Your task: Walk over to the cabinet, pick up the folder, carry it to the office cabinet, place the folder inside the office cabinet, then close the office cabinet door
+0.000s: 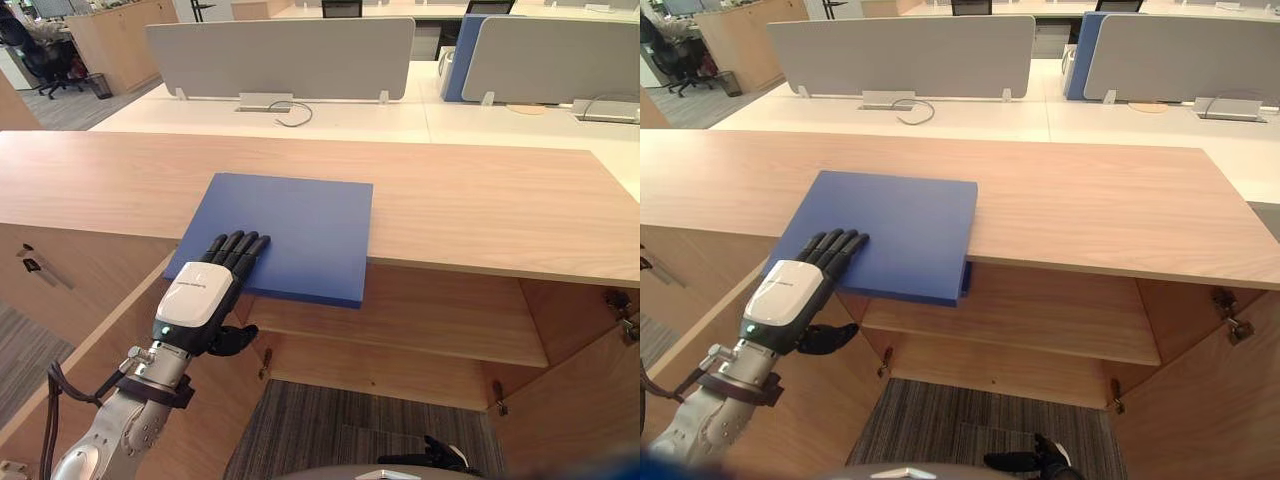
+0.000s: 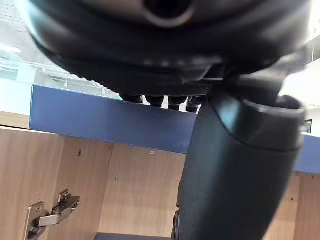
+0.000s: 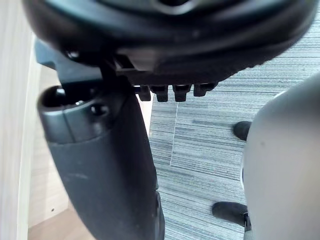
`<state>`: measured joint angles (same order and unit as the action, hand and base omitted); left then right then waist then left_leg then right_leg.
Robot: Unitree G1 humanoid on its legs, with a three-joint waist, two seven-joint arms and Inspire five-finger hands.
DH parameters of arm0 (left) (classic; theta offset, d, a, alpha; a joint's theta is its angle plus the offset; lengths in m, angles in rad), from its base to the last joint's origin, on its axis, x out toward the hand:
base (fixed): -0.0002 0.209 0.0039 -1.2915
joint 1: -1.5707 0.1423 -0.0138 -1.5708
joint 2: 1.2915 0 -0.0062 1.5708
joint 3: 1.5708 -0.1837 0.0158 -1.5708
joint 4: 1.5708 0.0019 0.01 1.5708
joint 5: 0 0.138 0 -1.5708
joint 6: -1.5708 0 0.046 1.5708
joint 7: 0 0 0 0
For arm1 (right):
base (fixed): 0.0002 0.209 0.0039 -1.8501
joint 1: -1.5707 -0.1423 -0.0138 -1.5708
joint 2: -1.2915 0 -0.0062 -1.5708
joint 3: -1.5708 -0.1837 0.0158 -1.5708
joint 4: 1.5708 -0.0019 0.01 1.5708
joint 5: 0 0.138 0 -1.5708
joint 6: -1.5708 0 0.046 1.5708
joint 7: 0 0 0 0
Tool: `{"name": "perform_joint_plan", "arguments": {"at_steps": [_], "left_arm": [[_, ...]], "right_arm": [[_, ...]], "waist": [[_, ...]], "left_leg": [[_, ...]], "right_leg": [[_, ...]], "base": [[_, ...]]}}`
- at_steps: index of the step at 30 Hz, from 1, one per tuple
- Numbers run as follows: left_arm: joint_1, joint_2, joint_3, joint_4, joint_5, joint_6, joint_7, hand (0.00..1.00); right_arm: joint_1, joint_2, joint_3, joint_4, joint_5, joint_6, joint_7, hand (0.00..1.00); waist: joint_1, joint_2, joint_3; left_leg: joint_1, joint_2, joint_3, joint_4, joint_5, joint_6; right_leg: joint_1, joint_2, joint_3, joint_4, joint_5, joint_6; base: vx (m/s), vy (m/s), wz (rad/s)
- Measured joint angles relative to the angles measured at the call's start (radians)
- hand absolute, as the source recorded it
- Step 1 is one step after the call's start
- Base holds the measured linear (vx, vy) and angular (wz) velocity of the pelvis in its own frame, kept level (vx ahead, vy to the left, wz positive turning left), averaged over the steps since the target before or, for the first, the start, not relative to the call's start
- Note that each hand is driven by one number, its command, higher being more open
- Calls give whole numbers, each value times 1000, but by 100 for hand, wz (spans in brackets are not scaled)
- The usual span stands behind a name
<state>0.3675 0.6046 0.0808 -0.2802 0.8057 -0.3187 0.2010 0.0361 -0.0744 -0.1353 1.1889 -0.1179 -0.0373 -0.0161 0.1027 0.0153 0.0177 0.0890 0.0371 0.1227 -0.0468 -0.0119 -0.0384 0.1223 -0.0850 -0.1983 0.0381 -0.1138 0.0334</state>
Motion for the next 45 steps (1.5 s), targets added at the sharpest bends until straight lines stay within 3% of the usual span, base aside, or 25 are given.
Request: {"name": "perform_joint_plan", "arguments": {"at_steps": [8,9,22,36,38,41,43,44,45], "left_arm": [[-72,2,-33,55,61,35,38,100],[-86,2,-37,68,71,38,44,0],[-226,3,-38,87,110,73,193,0],[-267,3,-75,96,151,83,206,0],[-251,-46,-65,51,147,94,174,0],[-176,-190,-33,-96,74,103,119,0],[-104,-319,-35,-232,-157,91,73,0],[-89,-342,-36,-249,-234,81,60,0],[-44,-382,-34,-287,-475,75,19,0]], "right_arm": [[2,-8,1,-7,-13,-8,-7,100],[1,-9,1,-7,-29,-9,-7,100],[-2,-15,12,-17,-40,-16,-13,100],[-7,-19,40,-18,-39,-17,-19,100],[-7,-19,40,-18,-39,-17,-21,100],[-4,-15,38,-18,-36,-16,-32,100],[-1,-7,38,-27,5,-15,-40,100],[9,-2,36,-46,37,-13,-40,100],[68,21,33,-173,132,-10,-47,100]], "waist": [[-7,8,-1],[-8,9,-1],[-34,16,-7],[-52,18,-13],[-52,17,-13],[-52,12,-15],[-52,7,-15],[-51,6,-14],[-56,5,-12]], "left_leg": [[1,-1,19,-13,7,2],[3,0,24,-13,7,2],[14,-1,60,-14,9,4],[19,-1,60,-23,13,5],[21,-2,60,-33,18,6],[20,-5,62,-37,20,7],[20,-5,61,-37,20,7],[20,-5,61,-37,20,7],[18,-2,62,-36,19,7]], "right_leg": [[0,3,18,-31,26,3],[-1,3,23,-33,29,3],[2,4,59,-58,57,7],[4,5,59,-60,58,8],[2,4,58,-61,59,9],[-1,1,64,-63,59,10],[-2,0,68,-63,59,10],[-3,0,70,-62,59,10],[-6,4,72,-61,59,10]], "base": [[-40,20,-8],[-46,16,-11],[-48,11,-9],[-33,-4,0],[0,0,0],[-3,2,-1],[-11,-3,-3],[-36,-20,-4],[-40,-23,-5]]}}
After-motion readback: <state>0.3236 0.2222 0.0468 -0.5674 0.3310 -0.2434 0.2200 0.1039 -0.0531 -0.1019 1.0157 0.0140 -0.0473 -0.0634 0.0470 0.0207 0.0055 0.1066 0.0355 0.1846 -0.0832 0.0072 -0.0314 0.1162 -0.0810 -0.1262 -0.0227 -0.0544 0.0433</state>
